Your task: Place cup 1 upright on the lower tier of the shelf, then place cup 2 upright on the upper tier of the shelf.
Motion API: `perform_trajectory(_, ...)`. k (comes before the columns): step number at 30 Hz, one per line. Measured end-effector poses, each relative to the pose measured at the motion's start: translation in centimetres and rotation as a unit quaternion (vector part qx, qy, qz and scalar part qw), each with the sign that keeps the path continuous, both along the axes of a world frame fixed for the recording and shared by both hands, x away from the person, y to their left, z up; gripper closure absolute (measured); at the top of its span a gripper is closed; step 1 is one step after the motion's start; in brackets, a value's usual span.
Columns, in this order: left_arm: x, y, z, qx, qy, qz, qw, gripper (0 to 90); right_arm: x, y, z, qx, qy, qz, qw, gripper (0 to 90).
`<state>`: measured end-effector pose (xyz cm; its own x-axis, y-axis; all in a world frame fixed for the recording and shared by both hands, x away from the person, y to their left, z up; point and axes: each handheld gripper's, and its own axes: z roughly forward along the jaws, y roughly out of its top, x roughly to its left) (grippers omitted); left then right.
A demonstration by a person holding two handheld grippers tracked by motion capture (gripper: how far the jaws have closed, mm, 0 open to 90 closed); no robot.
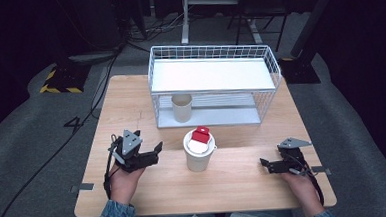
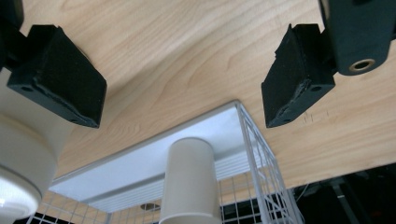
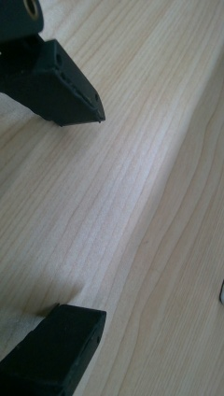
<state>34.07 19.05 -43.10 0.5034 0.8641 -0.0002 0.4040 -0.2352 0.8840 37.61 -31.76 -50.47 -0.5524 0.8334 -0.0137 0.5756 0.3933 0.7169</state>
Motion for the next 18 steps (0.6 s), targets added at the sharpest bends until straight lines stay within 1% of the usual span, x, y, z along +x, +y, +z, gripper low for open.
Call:
perform_trajectory(5, -0.6, 0.7, -0.8, 0.01, 0.016, -0.004, 0.9998, 14.8, -0.2, 0.3, 0.2, -0.01, -0.008, 0.013, 0.9998, 6.5)
perform_trajectory(10, -1.2, 1.3, -1.8, 0.025, 0.039, -0.009, 0.9989, 14.8, -0.4, 0.6, 0.6, -0.003, -0.01, 0.025, 0.9996, 6.5)
perform_trajectory(13, -1.5, 1.7, -2.6, 0.035, 0.055, -0.01, 0.9978, 14.8, -0.6, 0.8, 1.0, -0.001, -0.013, 0.034, 0.9993, 6.5)
perform_trajectory(14, -1.6, 1.8, -2.8, 0.042, 0.061, -0.011, 0.9972, 14.8, -0.7, 0.9, 1.1, 0.002, -0.013, 0.037, 0.9992, 6.5)
perform_trajectory(18, -1.9, 2.1, -3.9, 0.056, 0.08, -0.013, 0.9951, 14.8, -0.8, 1.3, 1.5, 0.007, -0.015, 0.051, 0.9986, 6.7)
